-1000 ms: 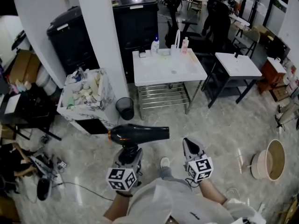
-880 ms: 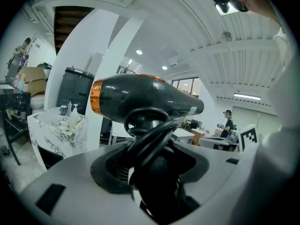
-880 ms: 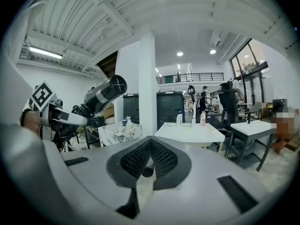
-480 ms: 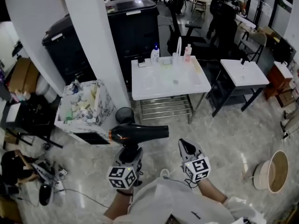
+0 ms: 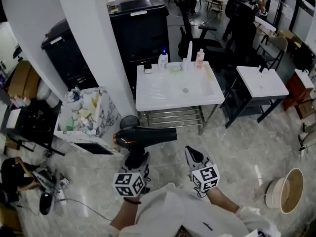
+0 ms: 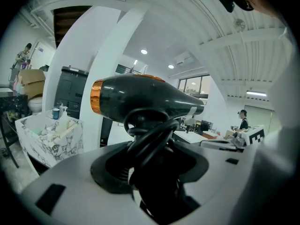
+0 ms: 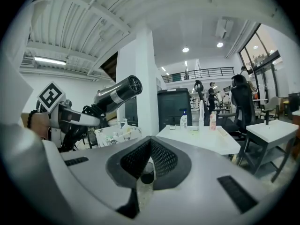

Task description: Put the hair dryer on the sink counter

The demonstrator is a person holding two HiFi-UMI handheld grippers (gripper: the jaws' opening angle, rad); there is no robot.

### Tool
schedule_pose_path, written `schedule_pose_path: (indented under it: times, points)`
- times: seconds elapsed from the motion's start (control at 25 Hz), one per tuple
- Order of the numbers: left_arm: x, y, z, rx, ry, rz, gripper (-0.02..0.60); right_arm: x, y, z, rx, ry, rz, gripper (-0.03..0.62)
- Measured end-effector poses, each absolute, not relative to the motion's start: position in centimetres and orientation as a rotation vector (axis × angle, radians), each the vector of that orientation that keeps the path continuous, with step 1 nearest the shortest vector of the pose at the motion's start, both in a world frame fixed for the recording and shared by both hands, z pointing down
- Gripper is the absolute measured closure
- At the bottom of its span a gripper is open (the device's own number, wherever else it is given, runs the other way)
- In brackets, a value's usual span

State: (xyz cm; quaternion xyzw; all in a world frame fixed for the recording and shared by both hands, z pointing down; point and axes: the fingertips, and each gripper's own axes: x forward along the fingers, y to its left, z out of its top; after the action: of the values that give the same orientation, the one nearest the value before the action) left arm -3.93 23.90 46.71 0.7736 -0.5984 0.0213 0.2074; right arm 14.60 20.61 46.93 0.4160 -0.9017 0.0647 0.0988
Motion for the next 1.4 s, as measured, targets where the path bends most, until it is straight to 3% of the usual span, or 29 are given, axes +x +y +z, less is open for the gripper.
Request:
schedule_pose_path:
  times: [0.6,1.4]
  points:
    - [-4.4,17.6,48.7,2.1,-1.646,0.083,0.33,11.8,15.9,49.2,1.138,-2.658,0.283,0.577]
    - [-9.9,-2.0,50.4,2.151,-1.508,0.138,0.33,4.3,-2.0,48.7,1.219,-2.61,0.265,0.577]
